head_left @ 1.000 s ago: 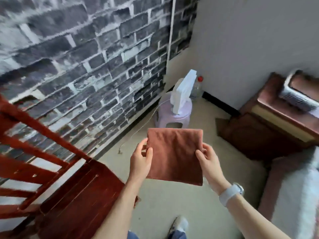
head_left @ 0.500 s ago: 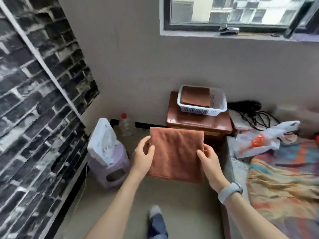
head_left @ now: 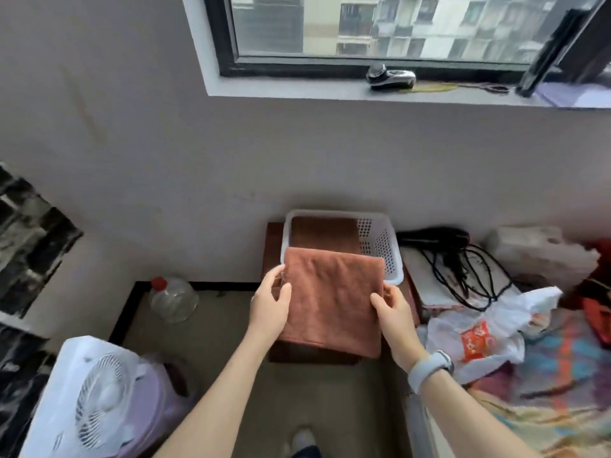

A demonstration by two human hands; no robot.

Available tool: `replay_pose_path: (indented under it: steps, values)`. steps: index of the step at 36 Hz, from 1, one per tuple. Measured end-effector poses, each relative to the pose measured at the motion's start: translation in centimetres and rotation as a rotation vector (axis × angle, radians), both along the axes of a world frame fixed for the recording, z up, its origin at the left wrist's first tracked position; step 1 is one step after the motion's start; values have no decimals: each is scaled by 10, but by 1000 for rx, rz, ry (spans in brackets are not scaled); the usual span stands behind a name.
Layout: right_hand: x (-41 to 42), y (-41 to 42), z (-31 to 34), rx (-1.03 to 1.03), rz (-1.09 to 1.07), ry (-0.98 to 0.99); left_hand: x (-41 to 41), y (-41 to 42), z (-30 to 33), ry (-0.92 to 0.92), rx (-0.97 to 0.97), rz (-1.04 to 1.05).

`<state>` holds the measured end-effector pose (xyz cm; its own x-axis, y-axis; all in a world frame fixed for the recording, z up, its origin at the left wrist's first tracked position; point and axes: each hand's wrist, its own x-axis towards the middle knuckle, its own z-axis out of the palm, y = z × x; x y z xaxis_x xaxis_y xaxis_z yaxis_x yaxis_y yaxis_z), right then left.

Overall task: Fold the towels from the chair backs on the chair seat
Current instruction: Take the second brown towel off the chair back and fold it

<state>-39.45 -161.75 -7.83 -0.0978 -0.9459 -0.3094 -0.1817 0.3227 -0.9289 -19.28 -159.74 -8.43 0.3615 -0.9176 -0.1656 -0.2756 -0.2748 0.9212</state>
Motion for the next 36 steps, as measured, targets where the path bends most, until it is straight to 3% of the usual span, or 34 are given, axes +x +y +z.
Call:
replay_pose_path:
  steps: [18, 22, 24, 28, 30, 32, 36]
  values:
    - [23, -205, -65, 143, 115, 17, 13, -189, -76, -66, 167, 81]
    - [22, -226, -94, 169, 139, 203, 11, -208, -98, -482, 291, 40]
    - [21, -225, -99, 151, 134, 315, 7, -210, -100, -589, 319, 34]
    - [25, -219, -91, -196, 159, 736, 2, -213, -99, -823, 121, -42]
    - [32, -224, -90, -420, 275, 871, 0, -220, -99, -894, 46, -172]
    - [41, -233, -93, -517, 428, 945, -1, -230, -101, -950, 35, -289]
    - [51, -246, -112, -391, 622, 1069, -2, -242, -118, -1013, 127, -422]
